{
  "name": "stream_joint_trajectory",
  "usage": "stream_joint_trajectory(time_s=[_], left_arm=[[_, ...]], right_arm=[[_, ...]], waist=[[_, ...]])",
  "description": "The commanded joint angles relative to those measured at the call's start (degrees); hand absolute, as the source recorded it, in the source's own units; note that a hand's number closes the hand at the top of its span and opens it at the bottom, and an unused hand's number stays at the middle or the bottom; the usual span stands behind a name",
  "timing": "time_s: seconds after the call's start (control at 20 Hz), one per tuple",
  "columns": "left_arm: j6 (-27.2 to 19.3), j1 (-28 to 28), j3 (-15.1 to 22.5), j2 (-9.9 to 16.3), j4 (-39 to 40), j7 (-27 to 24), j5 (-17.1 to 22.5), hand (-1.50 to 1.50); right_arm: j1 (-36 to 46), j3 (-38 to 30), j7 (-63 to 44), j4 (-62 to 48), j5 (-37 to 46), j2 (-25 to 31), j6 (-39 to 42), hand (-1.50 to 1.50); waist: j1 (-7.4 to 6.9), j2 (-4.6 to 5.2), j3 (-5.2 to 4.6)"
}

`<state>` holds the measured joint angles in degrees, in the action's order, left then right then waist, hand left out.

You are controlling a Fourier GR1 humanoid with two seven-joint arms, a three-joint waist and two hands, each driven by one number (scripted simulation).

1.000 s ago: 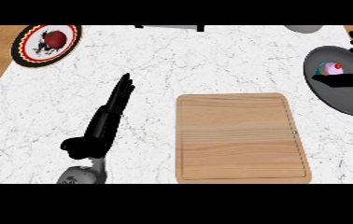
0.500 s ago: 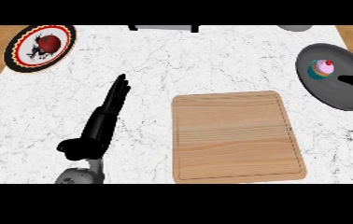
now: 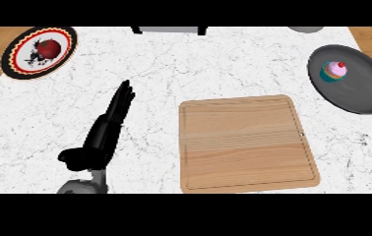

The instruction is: Pick the cupcake from the cutting board and place it in the pan

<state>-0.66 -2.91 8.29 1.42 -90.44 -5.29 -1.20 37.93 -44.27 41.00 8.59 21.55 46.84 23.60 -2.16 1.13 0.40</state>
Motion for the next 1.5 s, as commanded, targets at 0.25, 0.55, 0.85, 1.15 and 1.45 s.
stream_joint_trajectory(time_s=[0.25, 0.55, 0.85, 1.15, 1.45], left_arm=[[0.4, 0.0, 0.2, 0.3, -2.3, 1.7, 0.0, 0.0], [-0.5, 0.3, -0.5, -0.2, 0.8, -0.7, -0.6, 0.0], [0.7, 2.3, 0.1, 0.3, -4.3, 2.2, 0.6, 0.0], [0.4, 1.5, 0.1, -0.1, 1.4, -2.7, -0.3, 0.0], [-0.2, 0.4, -0.1, 0.0, -1.6, 1.7, -0.1, 0.0]], right_arm=[[-6.9, 1.3, 8.6, 2.1, -0.2, 0.8, 5.2, -1.5], [-10.5, 3.8, 12.1, 3.0, 0.9, -0.7, 5.2, -1.5], [-10.2, 4.5, 10.9, 3.3, 0.2, 1.3, 4.4, -1.5], [-8.2, 6.1, 8.6, 2.9, 1.0, 1.8, 2.1, -1.5], [-9.0, 7.4, 11.7, 4.2, 1.1, 0.6, -3.2, -1.5]], waist=[[0.1, -0.19, 0.03], [0.64, -0.33, -0.03], [0.39, -0.6, -0.07], [0.18, -0.27, -0.06], [0.59, -0.57, -0.13]])
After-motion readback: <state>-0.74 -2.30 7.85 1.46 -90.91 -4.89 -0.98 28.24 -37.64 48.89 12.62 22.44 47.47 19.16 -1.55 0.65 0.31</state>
